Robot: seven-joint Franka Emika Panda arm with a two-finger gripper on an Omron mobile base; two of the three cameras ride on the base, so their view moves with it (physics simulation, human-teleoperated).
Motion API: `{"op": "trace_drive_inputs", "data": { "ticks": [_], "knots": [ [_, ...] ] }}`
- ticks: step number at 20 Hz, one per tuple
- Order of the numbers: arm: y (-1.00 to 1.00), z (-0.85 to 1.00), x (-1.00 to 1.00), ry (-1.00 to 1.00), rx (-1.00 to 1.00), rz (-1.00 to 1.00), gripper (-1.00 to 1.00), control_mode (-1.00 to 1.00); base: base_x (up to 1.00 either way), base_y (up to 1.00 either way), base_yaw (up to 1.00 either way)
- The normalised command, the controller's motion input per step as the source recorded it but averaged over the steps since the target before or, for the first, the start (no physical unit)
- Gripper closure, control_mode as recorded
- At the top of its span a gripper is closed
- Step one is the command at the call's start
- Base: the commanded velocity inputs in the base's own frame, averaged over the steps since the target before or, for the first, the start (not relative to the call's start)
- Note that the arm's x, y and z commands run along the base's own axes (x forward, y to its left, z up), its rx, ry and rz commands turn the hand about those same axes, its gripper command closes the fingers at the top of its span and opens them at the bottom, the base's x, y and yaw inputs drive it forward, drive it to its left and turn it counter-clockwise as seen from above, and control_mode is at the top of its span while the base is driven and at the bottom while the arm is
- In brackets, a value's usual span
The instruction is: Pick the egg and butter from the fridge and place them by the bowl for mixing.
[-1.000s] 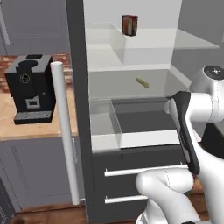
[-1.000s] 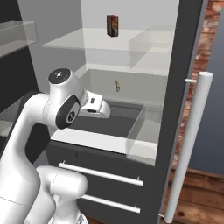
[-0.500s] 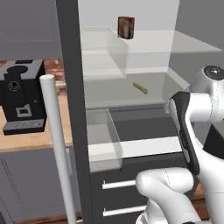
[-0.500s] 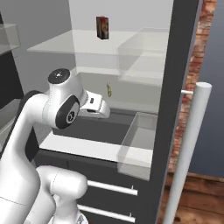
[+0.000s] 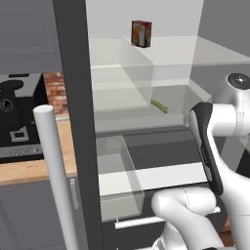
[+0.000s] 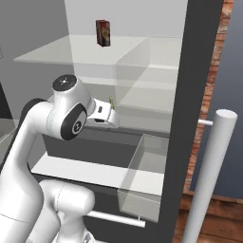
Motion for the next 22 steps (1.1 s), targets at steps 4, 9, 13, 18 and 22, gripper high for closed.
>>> {"op": "trace_drive_inputs", "data": {
  "ticks": [4,9,13,18,22],
  "knots": [
    [0.0,0.0,0.0,0.0,0.0,0.0,-1.0,1.0,0.01,0.0,0.0],
    [0.0,0.0,0.0,0.0,0.0,0.0,-1.0,1.0,0.0,0.0,0.0],
    [0.0,0.0,0.0,0.0,0.0,0.0,-1.0,1.0,0.0,0.0,0.0],
    [0.0,0.04,-0.01,-0.01,0.0,0.02,-1.0,-1.0,0.0,0.0,0.0],
    [0.0,0.36,-0.01,-0.16,0.03,0.11,-1.0,-1.0,0.0,0.0,0.0]
  ]
}}
